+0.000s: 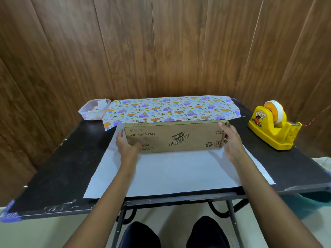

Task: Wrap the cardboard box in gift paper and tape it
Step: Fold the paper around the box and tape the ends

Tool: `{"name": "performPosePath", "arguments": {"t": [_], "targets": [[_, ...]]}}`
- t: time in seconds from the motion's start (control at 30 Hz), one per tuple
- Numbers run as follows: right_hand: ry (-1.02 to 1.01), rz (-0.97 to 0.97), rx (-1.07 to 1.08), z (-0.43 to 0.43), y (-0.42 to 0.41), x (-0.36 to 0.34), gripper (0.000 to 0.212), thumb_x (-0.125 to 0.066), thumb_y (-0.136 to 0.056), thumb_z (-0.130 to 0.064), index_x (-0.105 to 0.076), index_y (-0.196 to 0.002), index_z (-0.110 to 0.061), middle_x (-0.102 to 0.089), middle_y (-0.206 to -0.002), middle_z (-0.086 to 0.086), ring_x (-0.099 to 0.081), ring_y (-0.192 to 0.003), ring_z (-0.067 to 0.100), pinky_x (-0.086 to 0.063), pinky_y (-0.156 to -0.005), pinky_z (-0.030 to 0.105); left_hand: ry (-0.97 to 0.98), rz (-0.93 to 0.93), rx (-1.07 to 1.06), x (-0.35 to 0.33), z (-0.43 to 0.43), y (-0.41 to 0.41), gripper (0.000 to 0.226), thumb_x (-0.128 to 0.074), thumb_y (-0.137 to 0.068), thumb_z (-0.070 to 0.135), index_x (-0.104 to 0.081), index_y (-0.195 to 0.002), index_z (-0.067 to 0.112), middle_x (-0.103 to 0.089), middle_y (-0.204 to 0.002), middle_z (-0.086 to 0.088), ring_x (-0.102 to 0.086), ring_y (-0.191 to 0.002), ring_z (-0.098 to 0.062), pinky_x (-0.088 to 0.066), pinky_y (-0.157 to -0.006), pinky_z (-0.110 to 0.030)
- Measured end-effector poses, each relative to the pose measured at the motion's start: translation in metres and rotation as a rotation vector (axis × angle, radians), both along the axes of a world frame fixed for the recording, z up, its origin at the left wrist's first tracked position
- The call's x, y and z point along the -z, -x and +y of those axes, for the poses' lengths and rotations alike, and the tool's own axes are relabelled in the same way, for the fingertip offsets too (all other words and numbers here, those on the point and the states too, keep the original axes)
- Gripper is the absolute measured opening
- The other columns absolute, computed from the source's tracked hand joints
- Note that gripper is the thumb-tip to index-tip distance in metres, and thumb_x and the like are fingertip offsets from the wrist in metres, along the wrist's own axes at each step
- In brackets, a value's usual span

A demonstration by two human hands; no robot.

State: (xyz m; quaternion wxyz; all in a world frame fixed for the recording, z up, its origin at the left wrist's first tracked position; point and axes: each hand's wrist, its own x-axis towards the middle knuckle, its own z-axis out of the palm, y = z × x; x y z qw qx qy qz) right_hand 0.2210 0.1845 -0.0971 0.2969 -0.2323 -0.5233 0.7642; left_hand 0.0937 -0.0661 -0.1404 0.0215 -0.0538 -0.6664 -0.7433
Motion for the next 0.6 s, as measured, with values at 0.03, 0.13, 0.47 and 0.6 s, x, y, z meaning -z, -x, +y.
{"name": "performPosePath", "arguments": {"t": [0.03,0.13,0.47,0.6], "targets": [[-0.032,-0.019,0.074,-0.002,0.0,-0.002,0.024,-0.056,-0.092,-0.021,-0.047,-0.114,-0.017,-0.061,-0.088,-0.006,-0.057,-0.077,0.003,-0.044,-0.052,0.016,0.08,0.073,-0.114,-0.005,-0.001,-0.004,0.08,-0.076,-0.073,0.016,-0.029,-0.137,0.026,-0.03,-0.143,0.003,-0.029,-0.132,-0.018,-0.037,-0.106,-0.047],[-0.251,-0.114,0.33,-0.003,0.001,-0.006,0.015,-0.058,-0.089,-0.015,-0.047,-0.098,-0.012,-0.055,-0.095,0.002,-0.055,-0.08,0.009,-0.04,-0.057,0.019,0.328,0.538,-0.342,-0.023,-0.001,-0.014,0.066,-0.067,-0.07,-0.002,-0.04,-0.13,0.005,-0.033,-0.139,-0.014,-0.026,-0.13,-0.028,-0.023,-0.113,-0.032],[-0.824,-0.381,0.562,-0.024,0.01,-0.027,0.027,-0.055,-0.084,-0.007,-0.051,-0.11,-0.002,-0.046,-0.122,0.015,-0.038,-0.117,0.029,-0.034,-0.087,0.032,1.277,1.134,-0.001,-0.038,0.026,0.025,0.056,-0.067,-0.081,0.04,-0.056,-0.126,0.008,-0.055,-0.133,-0.009,-0.043,-0.132,-0.028,-0.025,-0.11,-0.048],[-0.695,-0.449,0.52,-0.024,0.009,-0.019,0.03,-0.052,-0.085,-0.003,-0.048,-0.115,-0.004,-0.04,-0.127,0.014,-0.036,-0.121,0.028,-0.039,-0.083,0.033,1.271,1.166,-0.064,-0.034,0.026,0.026,0.053,-0.071,-0.079,0.038,-0.06,-0.122,0.009,-0.06,-0.126,-0.008,-0.053,-0.123,-0.026,-0.03,-0.107,-0.049]]}}
